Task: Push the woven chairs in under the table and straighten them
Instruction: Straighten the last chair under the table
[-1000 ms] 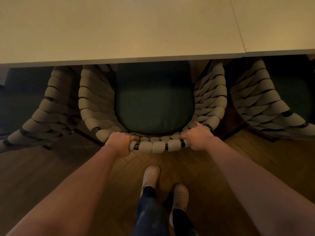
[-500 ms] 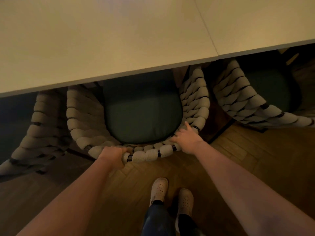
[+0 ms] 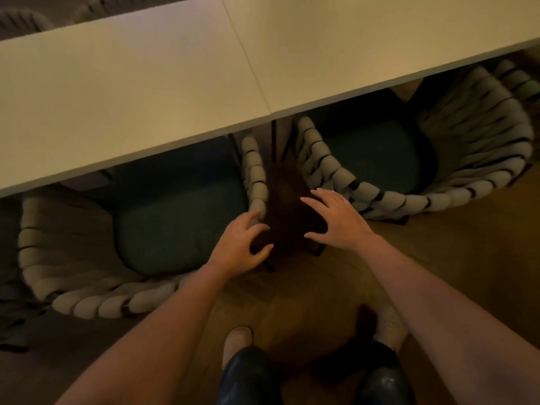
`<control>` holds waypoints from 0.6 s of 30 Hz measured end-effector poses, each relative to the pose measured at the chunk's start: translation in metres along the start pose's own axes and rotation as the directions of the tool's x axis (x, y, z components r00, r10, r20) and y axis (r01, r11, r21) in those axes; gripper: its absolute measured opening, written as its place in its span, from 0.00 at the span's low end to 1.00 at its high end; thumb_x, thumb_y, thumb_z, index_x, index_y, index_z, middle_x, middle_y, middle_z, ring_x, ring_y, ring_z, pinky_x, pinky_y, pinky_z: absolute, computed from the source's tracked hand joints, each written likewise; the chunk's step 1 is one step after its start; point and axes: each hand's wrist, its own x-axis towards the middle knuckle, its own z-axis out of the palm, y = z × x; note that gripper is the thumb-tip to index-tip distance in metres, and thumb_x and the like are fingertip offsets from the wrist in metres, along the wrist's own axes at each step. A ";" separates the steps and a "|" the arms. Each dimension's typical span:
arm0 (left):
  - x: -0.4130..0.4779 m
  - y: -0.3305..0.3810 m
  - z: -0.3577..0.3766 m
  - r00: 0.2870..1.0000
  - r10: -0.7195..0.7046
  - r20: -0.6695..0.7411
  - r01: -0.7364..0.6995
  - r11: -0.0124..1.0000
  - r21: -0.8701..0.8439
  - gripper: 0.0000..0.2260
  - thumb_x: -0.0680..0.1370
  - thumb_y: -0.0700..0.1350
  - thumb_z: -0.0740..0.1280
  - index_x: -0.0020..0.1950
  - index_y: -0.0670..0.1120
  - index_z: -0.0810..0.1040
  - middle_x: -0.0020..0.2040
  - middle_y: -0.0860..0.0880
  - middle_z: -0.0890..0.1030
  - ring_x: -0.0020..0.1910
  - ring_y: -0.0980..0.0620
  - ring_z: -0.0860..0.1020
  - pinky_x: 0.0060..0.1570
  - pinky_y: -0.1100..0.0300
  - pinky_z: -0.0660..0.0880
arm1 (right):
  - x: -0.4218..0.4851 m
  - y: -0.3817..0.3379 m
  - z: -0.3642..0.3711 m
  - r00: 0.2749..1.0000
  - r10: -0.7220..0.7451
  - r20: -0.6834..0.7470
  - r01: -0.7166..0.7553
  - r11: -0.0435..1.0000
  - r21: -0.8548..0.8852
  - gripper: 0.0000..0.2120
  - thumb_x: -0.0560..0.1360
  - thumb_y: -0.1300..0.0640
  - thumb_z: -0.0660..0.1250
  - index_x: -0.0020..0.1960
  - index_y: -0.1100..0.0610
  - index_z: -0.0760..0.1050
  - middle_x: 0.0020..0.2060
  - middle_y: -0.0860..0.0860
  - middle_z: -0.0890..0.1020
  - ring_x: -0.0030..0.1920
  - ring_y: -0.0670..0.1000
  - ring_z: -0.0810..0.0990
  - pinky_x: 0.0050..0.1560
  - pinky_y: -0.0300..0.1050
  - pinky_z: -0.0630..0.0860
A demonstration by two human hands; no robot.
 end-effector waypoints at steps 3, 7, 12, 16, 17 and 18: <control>0.054 0.073 0.033 0.990 0.059 -0.128 -0.054 0.997 0.047 0.20 0.76 0.53 0.69 0.66 0.49 0.76 0.75 0.43 0.64 0.75 0.45 0.62 0.73 0.47 0.62 | -0.034 0.082 -0.018 0.999 0.018 -0.049 -0.016 0.999 0.043 0.37 0.73 0.39 0.69 0.76 0.45 0.57 0.75 0.51 0.61 0.76 0.54 0.56 0.75 0.56 0.57; 0.122 0.174 0.075 0.999 0.004 -0.043 0.001 0.993 0.115 0.29 0.77 0.57 0.66 0.76 0.52 0.63 0.79 0.45 0.53 0.78 0.47 0.50 0.75 0.51 0.43 | -0.083 0.197 -0.052 0.999 0.043 0.004 -0.043 0.999 0.019 0.37 0.72 0.39 0.69 0.76 0.45 0.58 0.76 0.51 0.60 0.76 0.54 0.55 0.75 0.59 0.57; 0.194 0.262 0.105 0.985 -0.079 0.156 0.035 0.963 0.266 0.37 0.76 0.59 0.66 0.79 0.51 0.52 0.79 0.47 0.55 0.79 0.46 0.46 0.75 0.45 0.38 | -0.118 0.323 -0.097 0.969 0.098 0.227 -0.065 0.987 -0.148 0.45 0.70 0.38 0.71 0.78 0.45 0.51 0.76 0.51 0.59 0.77 0.53 0.54 0.77 0.56 0.51; 0.239 0.290 0.119 0.931 -0.195 0.308 0.083 0.937 0.341 0.32 0.76 0.58 0.67 0.76 0.51 0.61 0.72 0.47 0.69 0.75 0.45 0.61 0.76 0.41 0.48 | -0.120 0.390 -0.116 0.937 0.119 0.328 -0.049 0.976 -0.213 0.38 0.71 0.47 0.73 0.76 0.45 0.58 0.72 0.49 0.67 0.73 0.52 0.62 0.75 0.54 0.57; 0.245 0.291 0.119 0.921 -0.228 0.315 0.110 0.930 0.351 0.30 0.76 0.57 0.68 0.75 0.52 0.64 0.69 0.48 0.72 0.72 0.46 0.66 0.75 0.42 0.53 | -0.116 0.397 -0.115 0.940 0.092 0.328 -0.013 0.972 -0.236 0.34 0.72 0.49 0.72 0.74 0.44 0.61 0.71 0.49 0.69 0.73 0.52 0.64 0.75 0.55 0.57; 0.249 0.290 0.119 0.911 -0.264 0.316 0.142 0.921 0.362 0.27 0.75 0.57 0.68 0.72 0.52 0.66 0.66 0.48 0.74 0.68 0.46 0.70 0.73 0.44 0.59 | -0.111 0.399 -0.114 0.940 0.078 0.332 0.014 0.964 -0.266 0.32 0.73 0.51 0.70 0.74 0.44 0.62 0.70 0.49 0.70 0.72 0.52 0.65 0.75 0.58 0.55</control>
